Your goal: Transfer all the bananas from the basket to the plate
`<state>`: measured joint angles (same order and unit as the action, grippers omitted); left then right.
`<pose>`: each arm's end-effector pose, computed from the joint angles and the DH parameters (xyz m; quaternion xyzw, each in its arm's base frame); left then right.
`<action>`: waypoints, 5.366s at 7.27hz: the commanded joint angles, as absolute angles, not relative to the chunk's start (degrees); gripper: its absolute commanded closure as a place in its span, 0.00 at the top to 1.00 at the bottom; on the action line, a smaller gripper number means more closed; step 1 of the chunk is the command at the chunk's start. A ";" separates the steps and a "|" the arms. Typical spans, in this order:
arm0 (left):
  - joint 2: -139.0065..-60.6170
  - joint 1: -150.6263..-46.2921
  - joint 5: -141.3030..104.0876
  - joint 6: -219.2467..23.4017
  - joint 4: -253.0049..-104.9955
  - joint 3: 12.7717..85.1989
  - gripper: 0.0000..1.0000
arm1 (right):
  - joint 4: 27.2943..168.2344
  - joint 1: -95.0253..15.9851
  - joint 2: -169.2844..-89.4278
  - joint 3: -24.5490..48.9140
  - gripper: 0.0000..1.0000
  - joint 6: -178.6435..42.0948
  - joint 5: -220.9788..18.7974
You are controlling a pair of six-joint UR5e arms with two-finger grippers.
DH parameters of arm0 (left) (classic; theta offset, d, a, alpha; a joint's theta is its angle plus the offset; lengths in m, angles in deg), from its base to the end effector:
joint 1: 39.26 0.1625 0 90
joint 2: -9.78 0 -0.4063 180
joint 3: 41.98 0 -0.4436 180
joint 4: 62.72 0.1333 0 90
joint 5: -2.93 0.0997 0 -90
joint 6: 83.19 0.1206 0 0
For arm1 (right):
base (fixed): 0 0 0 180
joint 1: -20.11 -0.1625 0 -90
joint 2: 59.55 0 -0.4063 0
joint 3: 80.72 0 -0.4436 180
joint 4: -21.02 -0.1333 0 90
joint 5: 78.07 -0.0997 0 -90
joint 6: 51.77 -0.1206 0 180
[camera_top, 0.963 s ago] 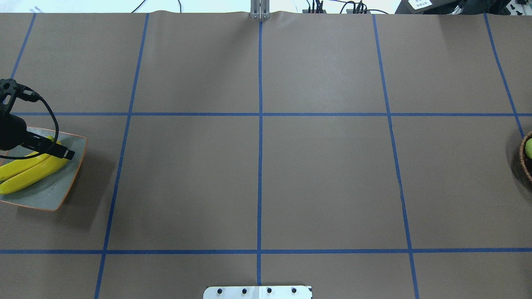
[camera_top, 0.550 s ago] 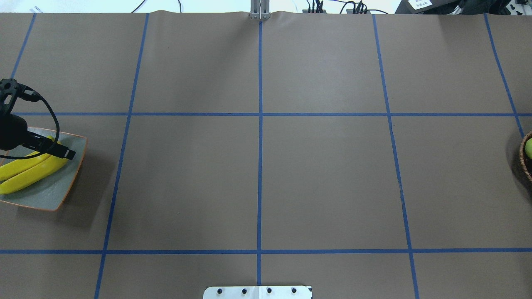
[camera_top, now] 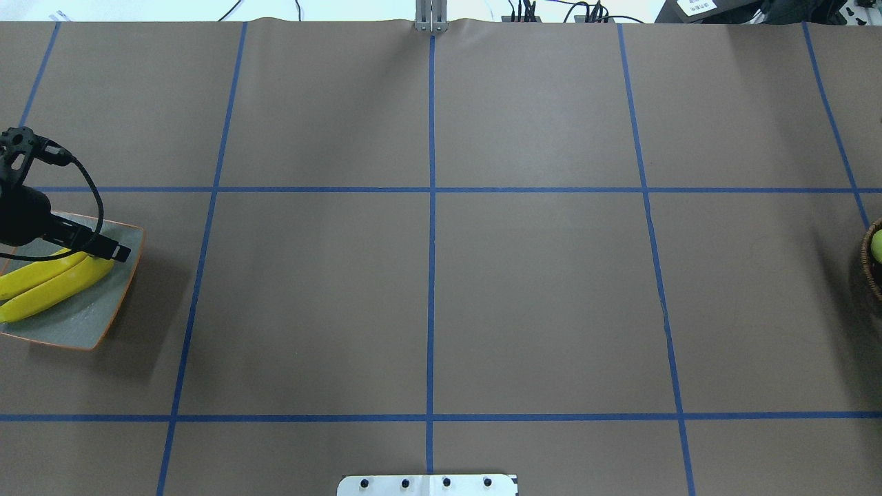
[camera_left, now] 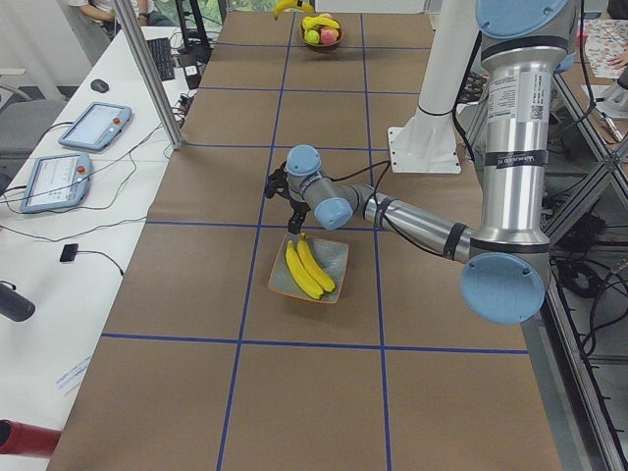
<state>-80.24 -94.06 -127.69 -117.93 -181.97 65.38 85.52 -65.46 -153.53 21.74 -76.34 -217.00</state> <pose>0.2772 -0.4880 0.4267 0.1215 0.4739 0.1408 0.8607 0.0007 -0.5392 0.5124 0.1583 -0.4500 0.0331 0.8782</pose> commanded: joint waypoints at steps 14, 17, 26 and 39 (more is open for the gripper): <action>-124.24 -82.60 -122.78 -164.90 -183.91 50.92 0.99 | 80.26 -14.96 -123.89 29.93 0.00 -132.35 -186.00; -124.25 -81.54 -122.23 -173.87 -196.82 46.53 0.99 | 79.99 -14.69 -121.43 30.02 0.00 -136.32 -186.00; -124.95 -79.61 -122.23 -175.48 -197.02 46.87 0.00 | 77.79 -14.61 -120.81 29.84 0.09 -136.41 -185.82; -91.33 -93.05 -134.71 -129.96 -190.73 63.02 0.00 | 76.83 -25.31 -136.00 32.57 1.00 -138.44 -186.26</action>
